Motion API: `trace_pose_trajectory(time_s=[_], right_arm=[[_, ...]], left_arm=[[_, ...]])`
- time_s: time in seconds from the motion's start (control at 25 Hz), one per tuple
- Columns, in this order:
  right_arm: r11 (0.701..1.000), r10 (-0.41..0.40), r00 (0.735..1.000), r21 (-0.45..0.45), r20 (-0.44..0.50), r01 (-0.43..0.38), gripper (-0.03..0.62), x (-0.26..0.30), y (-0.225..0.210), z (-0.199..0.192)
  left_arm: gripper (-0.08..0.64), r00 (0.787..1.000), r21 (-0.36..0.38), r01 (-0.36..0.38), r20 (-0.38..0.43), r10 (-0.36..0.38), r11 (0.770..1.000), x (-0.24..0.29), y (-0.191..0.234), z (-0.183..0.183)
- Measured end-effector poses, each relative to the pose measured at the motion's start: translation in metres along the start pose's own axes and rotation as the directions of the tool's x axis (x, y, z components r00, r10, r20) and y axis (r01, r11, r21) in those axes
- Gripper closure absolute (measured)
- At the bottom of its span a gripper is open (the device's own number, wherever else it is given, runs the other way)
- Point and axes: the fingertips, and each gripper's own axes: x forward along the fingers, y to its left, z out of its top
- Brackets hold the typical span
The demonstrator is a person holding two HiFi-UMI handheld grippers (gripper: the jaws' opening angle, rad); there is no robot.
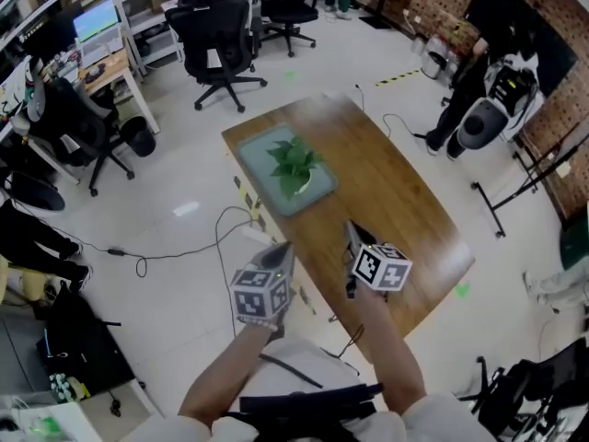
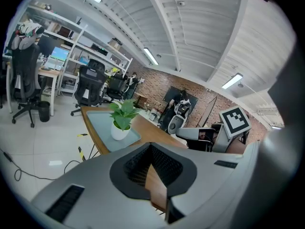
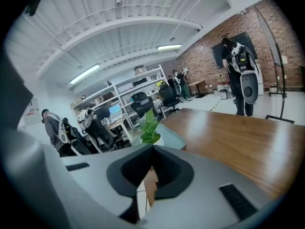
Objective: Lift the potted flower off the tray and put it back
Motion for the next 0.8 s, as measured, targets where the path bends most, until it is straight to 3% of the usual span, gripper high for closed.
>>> trace_pose_trajectory(time_s=[0.16,0.36,0.56,0.8], right_arm=[[0.998,0.048,0.999,-0.044,-0.019,-0.049,0.592,-0.041,0.009,-0.024],[0.995,0.095,0.995,-0.028,-0.023,-0.096,0.592,-0.079,0.018,-0.054],[0.995,0.099,0.994,-0.014,-0.036,-0.1,0.592,-0.105,0.018,-0.081],[0.992,0.095,0.994,-0.083,-0.049,-0.099,0.592,-0.119,0.024,-0.088]], left_arm=[[0.565,1.0,0.015,-0.015,0.0,0.015,1.0,-0.022,-0.022,-0.023],[0.565,0.999,0.006,-0.039,-0.004,0.039,0.999,-0.044,-0.039,-0.052],[0.565,0.999,0.002,-0.039,0.003,0.039,0.999,-0.056,-0.058,-0.071],[0.565,0.999,0.011,-0.029,0.018,0.029,1.0,-0.059,-0.07,-0.074]])
